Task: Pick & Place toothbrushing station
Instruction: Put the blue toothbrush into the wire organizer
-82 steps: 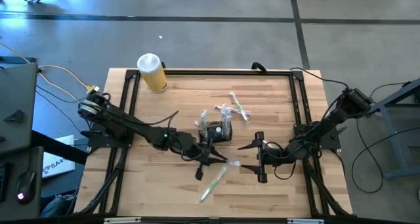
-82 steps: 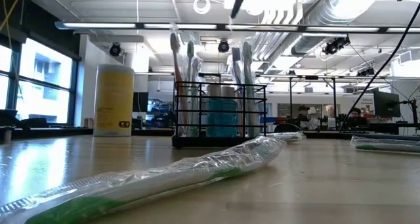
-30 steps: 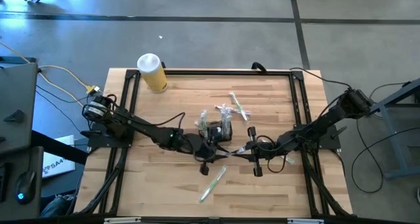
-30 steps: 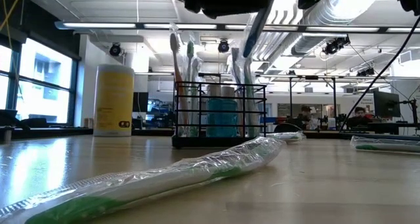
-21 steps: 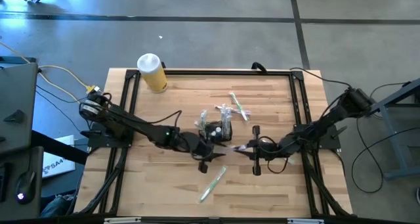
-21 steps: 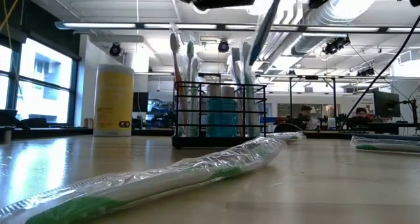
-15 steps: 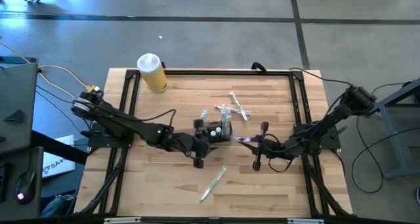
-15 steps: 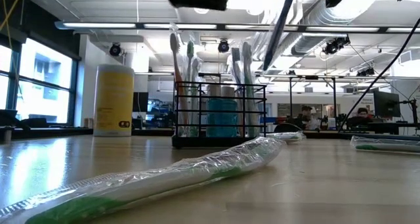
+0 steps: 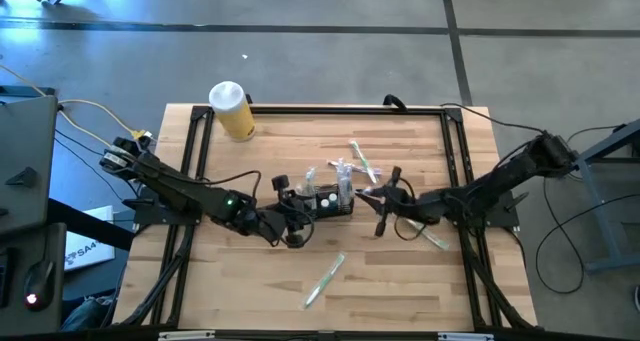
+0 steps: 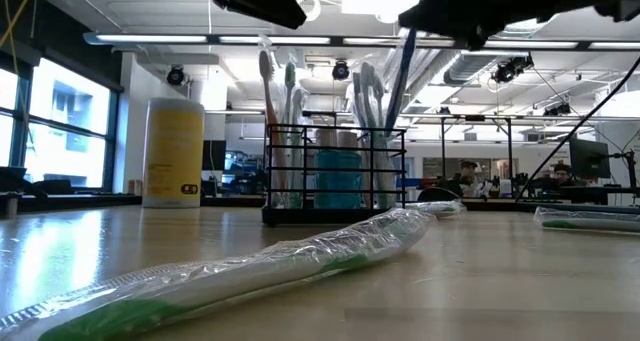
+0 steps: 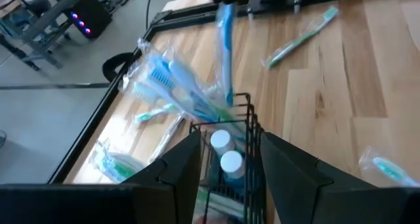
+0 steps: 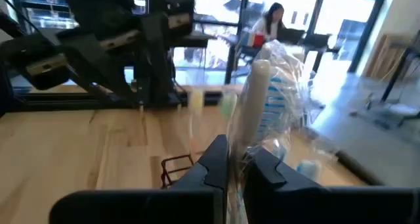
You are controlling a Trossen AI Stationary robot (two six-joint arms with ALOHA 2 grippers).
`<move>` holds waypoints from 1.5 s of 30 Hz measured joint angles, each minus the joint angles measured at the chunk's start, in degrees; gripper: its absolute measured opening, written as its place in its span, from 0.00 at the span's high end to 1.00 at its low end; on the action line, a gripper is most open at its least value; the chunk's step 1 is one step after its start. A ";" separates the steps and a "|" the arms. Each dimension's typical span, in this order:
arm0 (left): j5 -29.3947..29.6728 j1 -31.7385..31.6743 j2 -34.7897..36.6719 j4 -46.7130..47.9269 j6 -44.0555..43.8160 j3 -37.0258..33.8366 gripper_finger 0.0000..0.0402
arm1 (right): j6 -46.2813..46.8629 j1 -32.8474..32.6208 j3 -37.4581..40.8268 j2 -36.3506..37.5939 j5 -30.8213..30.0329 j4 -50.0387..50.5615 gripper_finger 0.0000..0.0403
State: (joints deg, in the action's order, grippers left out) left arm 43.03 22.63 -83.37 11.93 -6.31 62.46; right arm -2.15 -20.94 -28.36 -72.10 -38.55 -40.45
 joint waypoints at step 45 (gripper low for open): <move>0.04 -0.09 -0.04 3.80 -0.18 0.00 0.62 | 13.78 9.41 -0.02 -4.72 23.42 5.77 0.42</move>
State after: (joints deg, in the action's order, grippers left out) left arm 43.07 22.55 -83.42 15.74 -6.48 62.46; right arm 11.64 -11.53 -28.38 -76.81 -15.13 -34.67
